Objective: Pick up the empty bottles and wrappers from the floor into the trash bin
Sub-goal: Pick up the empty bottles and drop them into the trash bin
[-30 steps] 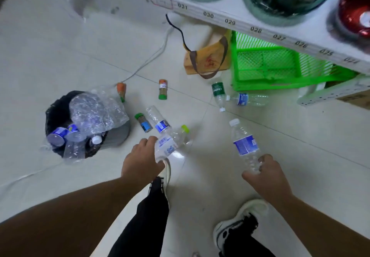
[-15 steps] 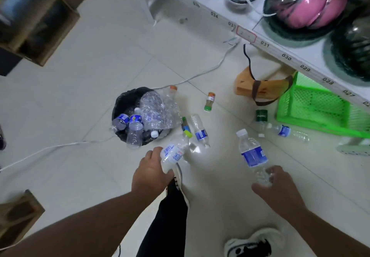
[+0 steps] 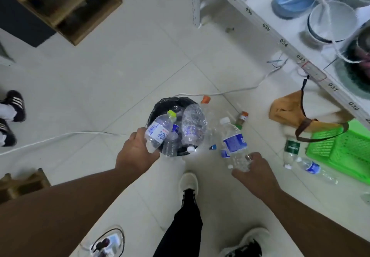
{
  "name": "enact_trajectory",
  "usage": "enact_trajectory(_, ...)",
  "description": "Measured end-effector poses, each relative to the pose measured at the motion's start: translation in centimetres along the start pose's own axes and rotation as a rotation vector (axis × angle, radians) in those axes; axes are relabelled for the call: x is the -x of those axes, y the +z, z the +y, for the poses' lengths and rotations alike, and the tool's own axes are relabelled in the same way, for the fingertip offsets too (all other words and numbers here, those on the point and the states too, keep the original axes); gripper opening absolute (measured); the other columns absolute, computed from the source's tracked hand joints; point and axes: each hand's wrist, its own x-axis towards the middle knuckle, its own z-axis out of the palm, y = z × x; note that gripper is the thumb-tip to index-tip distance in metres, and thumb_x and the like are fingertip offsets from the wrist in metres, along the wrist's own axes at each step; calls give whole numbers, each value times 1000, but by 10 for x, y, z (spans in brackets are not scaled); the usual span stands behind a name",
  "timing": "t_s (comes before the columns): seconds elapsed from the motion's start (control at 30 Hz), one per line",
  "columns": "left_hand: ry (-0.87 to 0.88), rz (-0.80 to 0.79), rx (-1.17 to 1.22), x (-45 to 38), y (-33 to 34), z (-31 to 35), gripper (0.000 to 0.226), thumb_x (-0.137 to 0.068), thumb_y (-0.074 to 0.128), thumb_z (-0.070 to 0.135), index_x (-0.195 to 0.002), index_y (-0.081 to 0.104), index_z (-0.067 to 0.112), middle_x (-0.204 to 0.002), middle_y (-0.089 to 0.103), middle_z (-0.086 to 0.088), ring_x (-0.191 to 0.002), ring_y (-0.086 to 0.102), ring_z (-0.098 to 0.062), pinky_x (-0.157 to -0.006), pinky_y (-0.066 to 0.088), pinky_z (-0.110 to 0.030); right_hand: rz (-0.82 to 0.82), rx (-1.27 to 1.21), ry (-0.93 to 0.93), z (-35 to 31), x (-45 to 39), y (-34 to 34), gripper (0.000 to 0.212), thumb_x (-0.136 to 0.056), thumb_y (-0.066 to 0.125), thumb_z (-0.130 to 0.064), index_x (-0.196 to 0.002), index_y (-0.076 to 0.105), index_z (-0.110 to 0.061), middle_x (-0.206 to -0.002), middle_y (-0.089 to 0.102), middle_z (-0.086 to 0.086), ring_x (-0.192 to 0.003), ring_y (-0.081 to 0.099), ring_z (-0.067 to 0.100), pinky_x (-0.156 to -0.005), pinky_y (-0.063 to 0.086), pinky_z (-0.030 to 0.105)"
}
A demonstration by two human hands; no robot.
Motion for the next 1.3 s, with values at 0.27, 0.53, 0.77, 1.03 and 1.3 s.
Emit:
enact_trajectory(0.27, -117, 46, 128, 2, 7, -6, 71, -76, 83, 47, -134, 43, 36, -118, 57, 6, -103, 60, -21, -84, 51, -40, -92, 95, -104, -52, -22, 13, 61, -73, 86, -38, -119, 52, -17, -113, 61, 10, -99, 67, 34, -90, 58, 49)
enact_trajectory(0.53, -90, 33, 162, -51, 33, -1, 84, -79, 84, 53, -146, 39, 31, -135, 54, -2, -117, 61, -28, -92, 52, -45, -94, 137, -119, -84, -58, 41, 71, -74, 83, -45, -131, 52, -18, -118, 61, 9, -103, 68, 36, -92, 59, 51)
enact_trajectory(0.77, 131, -26, -6, -123, 72, -16, 74, -91, 68, 59, -153, 40, 30, -150, 47, -4, -131, 49, -31, -102, 51, -51, -54, 190, -231, -117, -113, 134, 74, -91, 67, -43, -158, 37, -36, -134, 52, 10, -115, 61, 36, -97, 51, 43)
enact_trajectory(1.03, 273, -152, -136, -144, 84, -23, 68, -90, 45, 71, -146, 36, 33, -143, 50, -2, -124, 51, -28, -103, 49, -52, 8, 205, -137, -150, -152, 173, 53, -98, 54, -42, -148, 52, -26, -148, 48, 12, -125, 55, 38, -105, 47, 49)
enact_trajectory(1.3, 303, -118, -131, -130, 45, -3, 75, -86, 47, 73, -149, 42, 32, -144, 53, -1, -123, 53, -28, -102, 50, -52, 22, 187, -277, -112, -104, 115, 35, -97, 57, -51, -124, 63, -30, -118, 56, -5, -102, 55, 20, -83, 46, 34)
